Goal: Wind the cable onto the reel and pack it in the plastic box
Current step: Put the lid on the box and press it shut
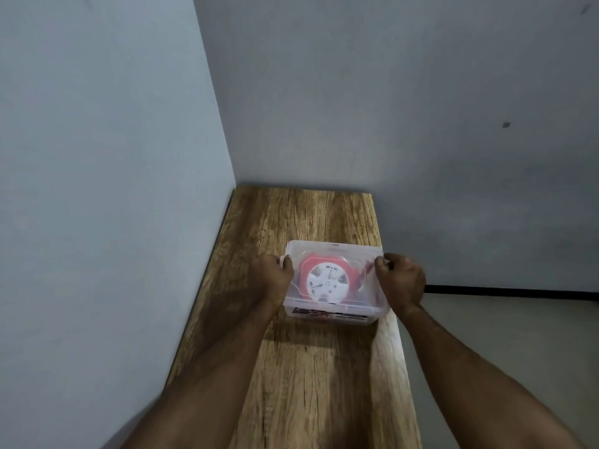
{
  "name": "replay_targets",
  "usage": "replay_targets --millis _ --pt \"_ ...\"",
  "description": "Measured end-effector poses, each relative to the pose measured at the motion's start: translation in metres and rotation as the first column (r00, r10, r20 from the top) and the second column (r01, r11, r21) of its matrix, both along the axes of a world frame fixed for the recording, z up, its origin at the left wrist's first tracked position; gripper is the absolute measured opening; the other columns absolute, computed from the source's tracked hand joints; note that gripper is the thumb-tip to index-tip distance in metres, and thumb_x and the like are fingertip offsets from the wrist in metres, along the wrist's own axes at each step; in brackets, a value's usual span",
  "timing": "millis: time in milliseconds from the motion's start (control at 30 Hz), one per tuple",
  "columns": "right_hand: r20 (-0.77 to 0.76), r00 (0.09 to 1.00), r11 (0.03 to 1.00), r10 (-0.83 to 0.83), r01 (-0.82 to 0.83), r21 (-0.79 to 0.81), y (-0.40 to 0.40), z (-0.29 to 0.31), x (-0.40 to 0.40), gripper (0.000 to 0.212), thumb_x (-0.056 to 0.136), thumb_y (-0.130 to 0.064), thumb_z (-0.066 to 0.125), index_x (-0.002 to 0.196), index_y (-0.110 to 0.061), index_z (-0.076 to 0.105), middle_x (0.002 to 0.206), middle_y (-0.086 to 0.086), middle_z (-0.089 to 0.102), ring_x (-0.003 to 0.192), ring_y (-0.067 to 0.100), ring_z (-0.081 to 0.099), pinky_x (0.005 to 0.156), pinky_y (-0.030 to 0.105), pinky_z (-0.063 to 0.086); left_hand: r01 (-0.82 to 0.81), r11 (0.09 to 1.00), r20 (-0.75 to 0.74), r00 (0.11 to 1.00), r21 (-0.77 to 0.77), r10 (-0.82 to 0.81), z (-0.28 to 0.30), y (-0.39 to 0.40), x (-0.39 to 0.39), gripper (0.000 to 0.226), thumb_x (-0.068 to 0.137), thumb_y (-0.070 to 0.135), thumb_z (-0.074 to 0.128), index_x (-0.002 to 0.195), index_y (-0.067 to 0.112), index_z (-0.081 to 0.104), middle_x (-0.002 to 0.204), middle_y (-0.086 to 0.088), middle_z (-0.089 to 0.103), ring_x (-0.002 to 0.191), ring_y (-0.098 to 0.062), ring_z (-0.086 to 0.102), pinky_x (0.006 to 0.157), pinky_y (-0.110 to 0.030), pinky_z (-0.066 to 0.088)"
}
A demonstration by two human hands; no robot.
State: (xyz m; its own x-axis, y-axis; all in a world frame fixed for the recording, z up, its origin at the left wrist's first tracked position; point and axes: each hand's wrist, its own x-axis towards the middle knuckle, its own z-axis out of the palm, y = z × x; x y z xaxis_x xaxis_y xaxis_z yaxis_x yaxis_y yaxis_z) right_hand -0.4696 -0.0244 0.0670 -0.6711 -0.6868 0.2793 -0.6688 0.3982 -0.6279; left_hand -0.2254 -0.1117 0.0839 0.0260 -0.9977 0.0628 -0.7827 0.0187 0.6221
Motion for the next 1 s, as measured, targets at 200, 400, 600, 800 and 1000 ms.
replay_targets --millis 200,400,600,800,1000 --pt "0.049 0.998 0.999 0.049 -0.049 -0.002 0.002 -0.014 -0.002 0.034 0.097 -0.036 0.054 0.095 -0.014 0.079 0.074 0.005 0.074 0.062 0.021 0.066 0.059 0.031 0.056 0.061 0.998 0.060 0.996 0.027 -0.063 -0.007 0.008 -0.003 0.045 0.105 0.042 0.046 0.104 0.005 0.073 0.094 -0.010 0.075 0.080 -0.021 0.069 0.063 -0.023 0.043" --pt "0.081 0.995 0.996 0.065 -0.070 0.056 0.001 -0.021 -0.002 0.036 0.102 -0.035 0.048 0.097 -0.013 0.077 0.078 0.007 0.073 0.066 0.023 0.066 0.058 0.030 0.052 0.058 0.997 0.072 0.996 0.055 -0.062 -0.006 0.005 -0.007 0.046 0.106 0.042 0.040 0.108 0.008 0.070 0.099 -0.010 0.074 0.087 -0.024 0.070 0.077 -0.036 0.059" --pt "0.116 0.992 0.994 0.042 -0.053 0.091 -0.010 -0.018 0.005 0.037 0.104 -0.037 0.044 0.111 -0.016 0.074 0.091 0.006 0.074 0.077 0.024 0.067 0.063 0.029 0.052 0.098 0.990 0.137 0.984 0.097 -0.111 -0.004 -0.006 -0.006 0.044 0.109 0.038 0.038 0.123 0.007 0.065 0.116 -0.010 0.071 0.101 -0.025 0.069 0.086 -0.032 0.056" --pt "0.106 0.993 0.995 0.044 -0.053 0.086 -0.025 -0.015 0.010 0.037 0.104 -0.035 0.044 0.110 -0.015 0.074 0.091 0.009 0.074 0.078 0.028 0.068 0.068 0.034 0.055 0.134 0.985 0.202 0.967 0.106 -0.153 -0.007 -0.023 0.009 0.048 0.107 0.046 0.035 0.119 0.011 0.064 0.112 -0.008 0.072 0.093 -0.021 0.069 0.082 -0.027 0.057" --pt "0.094 0.996 0.993 0.002 -0.013 0.117 -0.032 -0.011 0.018 0.042 0.103 -0.039 0.045 0.107 -0.011 0.076 0.091 0.011 0.074 0.078 0.027 0.067 0.069 0.032 0.054 0.364 0.919 0.537 0.811 -0.151 -0.233 -0.002 -0.023 0.010 0.056 0.103 0.043 0.048 0.145 0.007 0.041 0.141 -0.015 0.055 0.123 -0.026 0.058 0.107 -0.033 0.046"
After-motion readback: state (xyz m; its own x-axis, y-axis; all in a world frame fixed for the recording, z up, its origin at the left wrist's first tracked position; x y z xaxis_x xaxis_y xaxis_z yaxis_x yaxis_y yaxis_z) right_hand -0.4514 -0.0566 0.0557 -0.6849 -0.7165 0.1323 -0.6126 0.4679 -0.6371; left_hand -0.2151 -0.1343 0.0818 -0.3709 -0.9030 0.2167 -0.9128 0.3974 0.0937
